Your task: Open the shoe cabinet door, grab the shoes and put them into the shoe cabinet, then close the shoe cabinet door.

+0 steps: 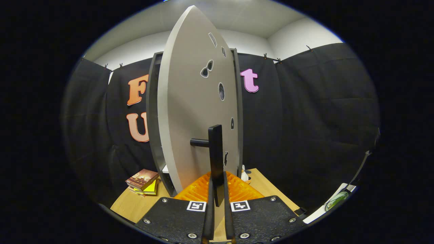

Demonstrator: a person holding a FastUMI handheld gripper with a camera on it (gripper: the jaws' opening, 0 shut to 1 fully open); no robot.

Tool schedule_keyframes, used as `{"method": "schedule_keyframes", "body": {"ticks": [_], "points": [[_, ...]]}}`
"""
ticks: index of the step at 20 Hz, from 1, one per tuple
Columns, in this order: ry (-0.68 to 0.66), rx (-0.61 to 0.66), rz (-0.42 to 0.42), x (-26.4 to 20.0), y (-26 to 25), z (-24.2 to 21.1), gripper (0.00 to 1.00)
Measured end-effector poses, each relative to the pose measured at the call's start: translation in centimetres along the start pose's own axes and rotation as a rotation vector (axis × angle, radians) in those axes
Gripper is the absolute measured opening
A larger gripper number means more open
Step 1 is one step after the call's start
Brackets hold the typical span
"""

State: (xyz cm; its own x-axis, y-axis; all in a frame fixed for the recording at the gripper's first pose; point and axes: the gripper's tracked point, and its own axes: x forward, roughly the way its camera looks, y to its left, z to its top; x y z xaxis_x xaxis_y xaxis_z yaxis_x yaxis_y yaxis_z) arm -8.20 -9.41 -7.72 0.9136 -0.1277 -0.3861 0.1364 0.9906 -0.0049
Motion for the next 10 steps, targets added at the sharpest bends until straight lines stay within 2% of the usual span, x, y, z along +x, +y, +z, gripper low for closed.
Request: {"method": "schedule_keyframes", "body": {"ticks": [5,10], "points": [[-0.002,-0.034,-0.095,-0.5,-5.0,0.1,0.06],[-0.033,0.055,-0.092,-0.9,-7.5,-0.2,0.04]]}}
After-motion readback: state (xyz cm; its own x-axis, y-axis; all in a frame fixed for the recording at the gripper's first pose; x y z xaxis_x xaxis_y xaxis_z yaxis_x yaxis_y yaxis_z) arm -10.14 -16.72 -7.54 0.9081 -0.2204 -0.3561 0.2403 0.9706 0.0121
